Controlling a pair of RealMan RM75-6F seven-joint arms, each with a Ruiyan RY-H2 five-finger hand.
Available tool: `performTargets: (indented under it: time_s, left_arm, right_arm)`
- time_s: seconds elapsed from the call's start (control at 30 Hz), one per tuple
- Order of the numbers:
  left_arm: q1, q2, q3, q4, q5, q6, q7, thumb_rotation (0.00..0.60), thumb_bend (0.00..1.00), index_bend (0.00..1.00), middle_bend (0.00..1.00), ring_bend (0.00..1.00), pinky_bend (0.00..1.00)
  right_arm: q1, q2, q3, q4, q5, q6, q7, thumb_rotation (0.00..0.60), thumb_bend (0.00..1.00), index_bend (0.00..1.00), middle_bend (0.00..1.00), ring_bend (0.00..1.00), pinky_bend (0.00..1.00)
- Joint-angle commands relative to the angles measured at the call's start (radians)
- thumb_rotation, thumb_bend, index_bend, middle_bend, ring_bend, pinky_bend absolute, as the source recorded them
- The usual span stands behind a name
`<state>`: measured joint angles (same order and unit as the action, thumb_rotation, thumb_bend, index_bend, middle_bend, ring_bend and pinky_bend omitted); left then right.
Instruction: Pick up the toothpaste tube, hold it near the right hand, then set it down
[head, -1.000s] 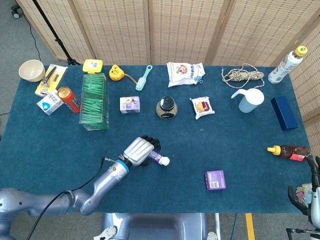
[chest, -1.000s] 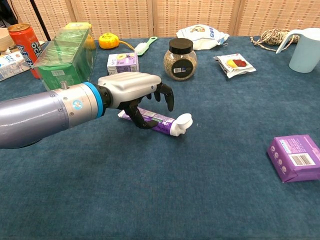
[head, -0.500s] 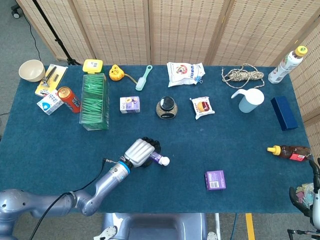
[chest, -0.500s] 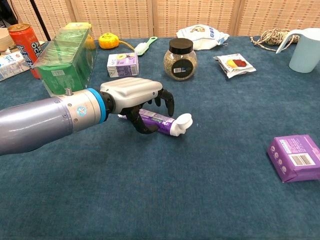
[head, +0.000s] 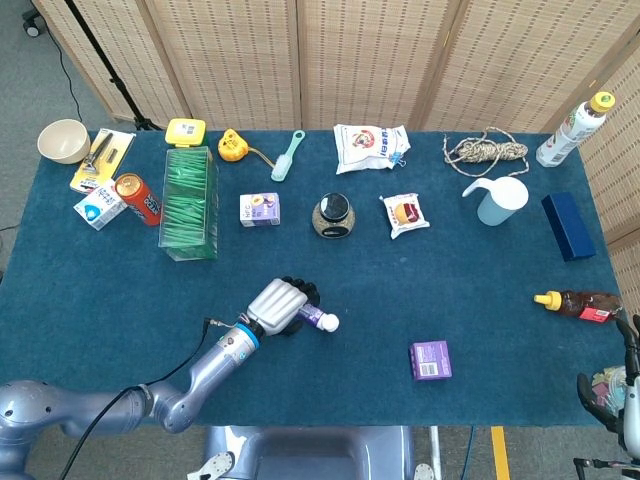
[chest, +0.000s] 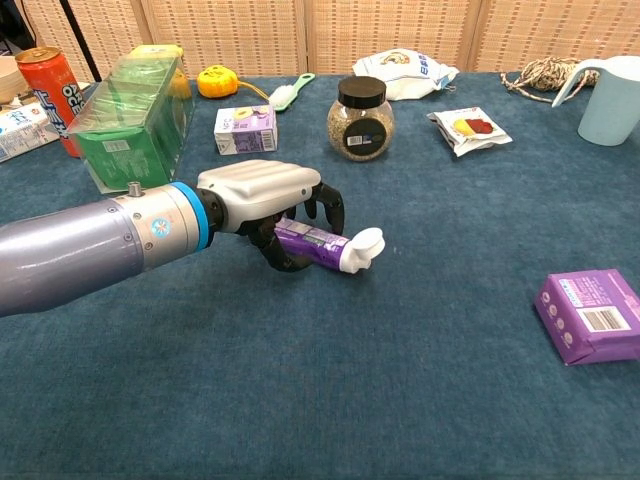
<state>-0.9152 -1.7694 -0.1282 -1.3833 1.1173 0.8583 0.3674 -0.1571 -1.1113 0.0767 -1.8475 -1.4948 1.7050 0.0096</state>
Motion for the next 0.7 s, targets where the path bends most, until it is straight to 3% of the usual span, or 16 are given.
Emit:
performTargets:
  time_s: [0.03,0.5,0.7]
  left_arm:
    - [0.002,0.001,-0.001,-0.002,0.002,0.002,0.000,0.600,0.35,0.36,0.30,0.27,0.32]
    - [0.022,0.004,0.011,-0.010,0.006,0.012,0.007,0.600,0.35,0.42,0.41,0.37,0.37]
    - [0.037,0.006,0.017,-0.017,0.015,0.028,0.005,0.600,0.38,0.45,0.45,0.40,0.45]
  right_arm:
    - [-0.001,0.001,0.001,0.000,0.001,0.002,0.001,0.600,0.39,0.00,0.00,0.00,0.00]
    - [-0.006,0.000,-0.005,0.000,-0.013,0.009,0.000,0.600,0.39,0.00,0.00,0.00,0.00]
    - [-0.008,0.001,-0.009,-0.006,-0.020,0.010,-0.005,0.600,0.39,0.00,0.00,0.00,0.00]
